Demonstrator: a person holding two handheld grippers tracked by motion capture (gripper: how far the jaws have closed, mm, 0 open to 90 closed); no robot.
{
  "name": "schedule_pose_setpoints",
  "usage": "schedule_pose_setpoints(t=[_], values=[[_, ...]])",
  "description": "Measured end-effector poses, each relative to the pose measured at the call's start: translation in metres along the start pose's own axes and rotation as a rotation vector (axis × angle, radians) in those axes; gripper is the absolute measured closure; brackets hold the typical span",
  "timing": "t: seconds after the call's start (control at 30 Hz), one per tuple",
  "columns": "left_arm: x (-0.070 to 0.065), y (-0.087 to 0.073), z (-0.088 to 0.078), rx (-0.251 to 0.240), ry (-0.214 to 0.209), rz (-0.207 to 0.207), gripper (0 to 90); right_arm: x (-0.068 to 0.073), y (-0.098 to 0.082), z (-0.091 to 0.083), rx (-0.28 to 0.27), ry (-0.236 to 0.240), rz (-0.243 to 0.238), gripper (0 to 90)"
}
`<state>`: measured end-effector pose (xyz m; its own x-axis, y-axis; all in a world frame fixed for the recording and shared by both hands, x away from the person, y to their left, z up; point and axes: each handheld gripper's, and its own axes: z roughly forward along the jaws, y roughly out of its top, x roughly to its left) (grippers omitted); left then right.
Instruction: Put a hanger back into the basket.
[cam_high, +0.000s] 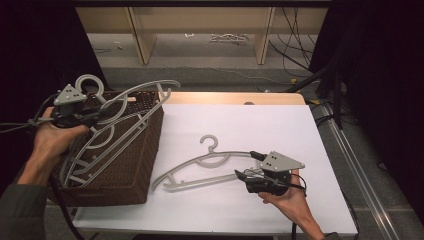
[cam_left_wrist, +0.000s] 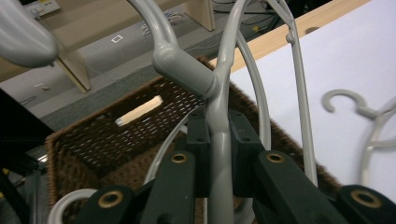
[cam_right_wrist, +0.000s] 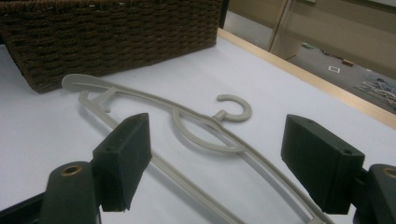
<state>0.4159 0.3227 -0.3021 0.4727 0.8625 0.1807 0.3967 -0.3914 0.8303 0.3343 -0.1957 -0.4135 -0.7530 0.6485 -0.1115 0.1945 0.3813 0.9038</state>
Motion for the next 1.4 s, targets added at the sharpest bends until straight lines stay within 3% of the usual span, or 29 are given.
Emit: schedule_pose_setpoints(t=[0.03,0.1,0.3,0.63,0.8,1.07,1.4], values=[[0.005,-0.002,0.000,0.018,0.010,0.012,81.1,0.000,0.000,0.000,0.003,0.001,0.002,25.4],[0.011,-0.006,0.002,0.008,0.033,-0.006,81.1,0.000,-0.001,0.000,0.006,0.002,0.003,25.3],[0.032,-0.016,0.007,0.031,0.082,-0.011,81.1,0.001,-0.002,0.002,0.009,0.004,-0.006,25.3],[0.048,-0.030,0.016,0.076,0.122,0.008,81.1,0.001,-0.002,0.002,0.007,0.008,-0.002,25.4],[0.050,-0.035,0.021,0.078,0.126,0.010,81.1,0.002,-0.003,0.003,0.012,0.009,-0.001,25.4],[0.052,-0.039,0.026,0.111,0.145,0.046,81.1,0.002,-0.004,0.004,0.004,0.009,0.003,24.0],[0.052,-0.045,0.029,0.128,0.124,0.059,81.1,0.003,-0.004,0.004,0.002,0.011,0.009,22.7]])
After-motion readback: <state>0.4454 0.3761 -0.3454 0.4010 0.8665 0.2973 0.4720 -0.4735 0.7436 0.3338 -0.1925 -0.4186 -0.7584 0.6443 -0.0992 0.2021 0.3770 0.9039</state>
